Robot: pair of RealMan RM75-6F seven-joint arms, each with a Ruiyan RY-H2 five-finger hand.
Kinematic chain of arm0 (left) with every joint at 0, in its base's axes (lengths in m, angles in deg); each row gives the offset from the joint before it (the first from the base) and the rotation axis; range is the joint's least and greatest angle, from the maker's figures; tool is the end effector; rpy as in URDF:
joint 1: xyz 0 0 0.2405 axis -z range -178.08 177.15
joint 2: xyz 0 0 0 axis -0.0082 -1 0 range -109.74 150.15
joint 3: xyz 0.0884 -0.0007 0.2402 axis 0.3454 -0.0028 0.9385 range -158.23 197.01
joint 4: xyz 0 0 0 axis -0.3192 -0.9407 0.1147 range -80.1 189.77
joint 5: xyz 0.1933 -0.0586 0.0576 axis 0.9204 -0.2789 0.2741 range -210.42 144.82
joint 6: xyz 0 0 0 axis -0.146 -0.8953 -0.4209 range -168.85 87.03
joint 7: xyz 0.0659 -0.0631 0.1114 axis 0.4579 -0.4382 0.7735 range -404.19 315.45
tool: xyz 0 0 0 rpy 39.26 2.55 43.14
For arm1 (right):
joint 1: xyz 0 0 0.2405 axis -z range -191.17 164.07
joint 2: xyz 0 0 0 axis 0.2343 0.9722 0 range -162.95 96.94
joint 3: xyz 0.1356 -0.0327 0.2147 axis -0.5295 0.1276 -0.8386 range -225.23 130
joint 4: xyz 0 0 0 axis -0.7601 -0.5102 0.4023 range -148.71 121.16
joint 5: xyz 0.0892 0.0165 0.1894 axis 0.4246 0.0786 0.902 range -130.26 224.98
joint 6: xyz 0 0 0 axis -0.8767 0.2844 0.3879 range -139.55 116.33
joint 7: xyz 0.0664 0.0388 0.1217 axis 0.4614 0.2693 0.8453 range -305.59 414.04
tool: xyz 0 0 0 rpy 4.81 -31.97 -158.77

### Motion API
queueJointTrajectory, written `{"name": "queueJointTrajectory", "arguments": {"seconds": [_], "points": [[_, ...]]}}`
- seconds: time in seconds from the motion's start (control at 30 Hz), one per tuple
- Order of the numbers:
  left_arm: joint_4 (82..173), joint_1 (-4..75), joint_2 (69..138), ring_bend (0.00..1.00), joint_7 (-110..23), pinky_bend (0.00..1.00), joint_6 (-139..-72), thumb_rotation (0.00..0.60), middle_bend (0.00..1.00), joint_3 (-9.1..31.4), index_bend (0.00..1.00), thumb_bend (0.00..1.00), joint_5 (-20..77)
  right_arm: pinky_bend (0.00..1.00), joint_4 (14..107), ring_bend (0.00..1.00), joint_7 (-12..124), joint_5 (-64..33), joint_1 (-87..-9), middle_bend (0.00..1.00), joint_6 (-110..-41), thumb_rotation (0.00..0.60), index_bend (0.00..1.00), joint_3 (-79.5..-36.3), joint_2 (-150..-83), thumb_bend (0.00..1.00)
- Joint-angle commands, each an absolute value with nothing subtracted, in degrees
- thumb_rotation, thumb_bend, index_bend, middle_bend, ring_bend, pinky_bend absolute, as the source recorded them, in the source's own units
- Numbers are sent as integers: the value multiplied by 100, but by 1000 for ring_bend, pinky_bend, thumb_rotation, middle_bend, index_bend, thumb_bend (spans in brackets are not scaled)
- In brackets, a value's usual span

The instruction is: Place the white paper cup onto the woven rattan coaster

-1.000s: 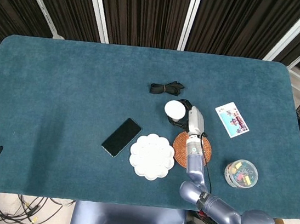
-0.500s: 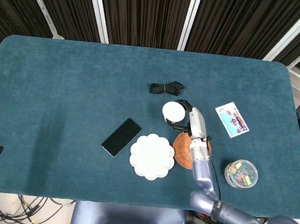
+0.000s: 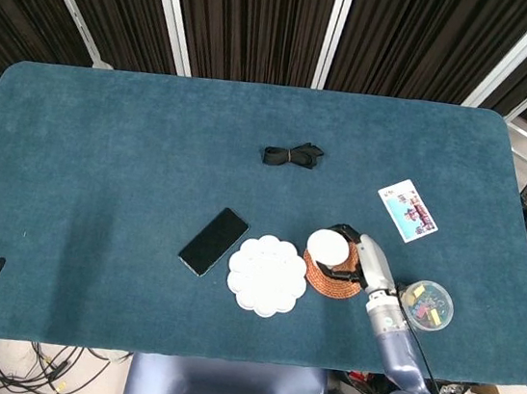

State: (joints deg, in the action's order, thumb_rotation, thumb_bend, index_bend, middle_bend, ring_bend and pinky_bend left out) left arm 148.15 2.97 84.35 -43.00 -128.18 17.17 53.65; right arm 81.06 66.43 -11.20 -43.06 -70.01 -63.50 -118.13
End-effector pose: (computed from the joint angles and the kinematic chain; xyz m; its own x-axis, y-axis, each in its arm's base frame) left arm -0.3095 0.1707 0.1603 0.4026 -0.0136 0.9153 0.9154 0.0043 -0.4026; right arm -0.1862 -0.3122 0.0164 -0.3367 -0.3025 0.8917 -0.9403 0.0587 -0.3351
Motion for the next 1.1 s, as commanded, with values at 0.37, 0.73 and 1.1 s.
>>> {"name": "queueJointTrajectory", "arguments": {"seconds": [0.37, 0.73, 1.1], "points": [[14808, 291, 8449, 0, -4248, 0, -12835, 600, 2, 1709, 16, 300, 5355, 236, 7640, 383, 7221, -1427, -4121, 362, -6857, 600, 396, -6227, -11822, 224], [14802, 289, 8450, 0, -4257, 0, -12843, 600, 3, 1702, 16, 300, 5352, 129, 7359, 56, 7669, -1743, -4115, 52, -6624, 600, 128, -6166, -11840, 23], [14804, 287, 8449, 0, -4238, 0, -12833, 600, 3, 1706, 16, 300, 5345, 103, 7625, 0, 7591, -2351, -4010, 0, -6869, 600, 20, -6083, -11244, 0]]}}
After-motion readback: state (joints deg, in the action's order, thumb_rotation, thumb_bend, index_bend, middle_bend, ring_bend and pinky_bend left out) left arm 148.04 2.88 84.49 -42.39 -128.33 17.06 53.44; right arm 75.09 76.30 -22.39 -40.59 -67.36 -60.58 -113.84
